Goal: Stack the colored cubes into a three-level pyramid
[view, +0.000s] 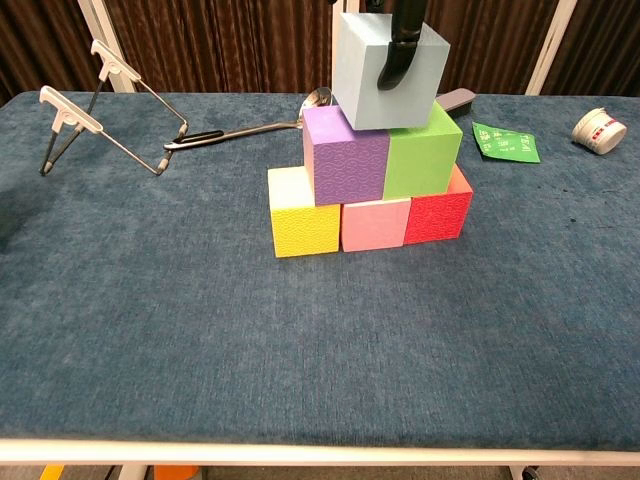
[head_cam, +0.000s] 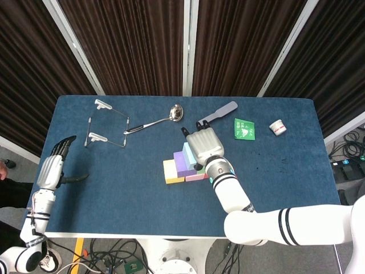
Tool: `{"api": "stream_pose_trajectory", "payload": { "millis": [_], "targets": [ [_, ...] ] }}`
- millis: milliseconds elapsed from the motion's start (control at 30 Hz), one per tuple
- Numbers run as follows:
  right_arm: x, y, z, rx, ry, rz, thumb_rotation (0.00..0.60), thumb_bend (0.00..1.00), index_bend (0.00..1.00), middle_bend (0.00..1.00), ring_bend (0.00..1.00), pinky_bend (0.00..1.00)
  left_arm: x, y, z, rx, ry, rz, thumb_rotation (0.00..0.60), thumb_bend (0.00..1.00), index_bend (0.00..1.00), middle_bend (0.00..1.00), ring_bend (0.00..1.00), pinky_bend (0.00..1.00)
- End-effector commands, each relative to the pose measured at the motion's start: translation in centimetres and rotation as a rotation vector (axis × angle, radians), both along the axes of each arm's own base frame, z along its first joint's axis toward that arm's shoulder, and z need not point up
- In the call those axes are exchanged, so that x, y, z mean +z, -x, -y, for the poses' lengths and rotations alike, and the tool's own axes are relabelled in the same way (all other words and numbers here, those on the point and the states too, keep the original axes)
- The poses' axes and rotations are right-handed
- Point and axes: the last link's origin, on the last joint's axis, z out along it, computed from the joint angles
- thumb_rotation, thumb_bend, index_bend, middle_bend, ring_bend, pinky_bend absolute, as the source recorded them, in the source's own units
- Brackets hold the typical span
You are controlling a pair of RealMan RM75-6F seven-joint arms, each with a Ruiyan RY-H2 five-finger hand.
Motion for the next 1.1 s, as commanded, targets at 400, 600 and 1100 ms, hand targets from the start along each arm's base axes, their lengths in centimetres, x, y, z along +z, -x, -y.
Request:
{"api": "stream_pose_trajectory", "payload": {
  "millis": [400,600,1100],
  "targets": [
    [-0.66,-0.69,0.71,-0.018,-0.004,-0.035,0.600,0.11,0.00,0.55,0.05,0.00,0.13,0.36,0.08,0.007,0.000,0.012,0.600,0.04,0.02,0.05,0.00,0.07],
    [-0.75,-0.77,0.60,-0.017,-0.004,-0.040,0.600,0.11,0.00,0.55,0.05,0.00,0.13,0.46,0.18,0.009,0.001,0.012,0.600,0.04,0.02,0.05,0.00,0.07],
    [-0.94,-0.89,0.15,-0.016,-0.005,-0.056,0.600,0.11,0.00,0.55,0.05,0.00,0.08,0.57,0.28,0.010,0.003,0.015,0.600,0.04,0.02,0.05,0.00,0.07]
  ]
}}
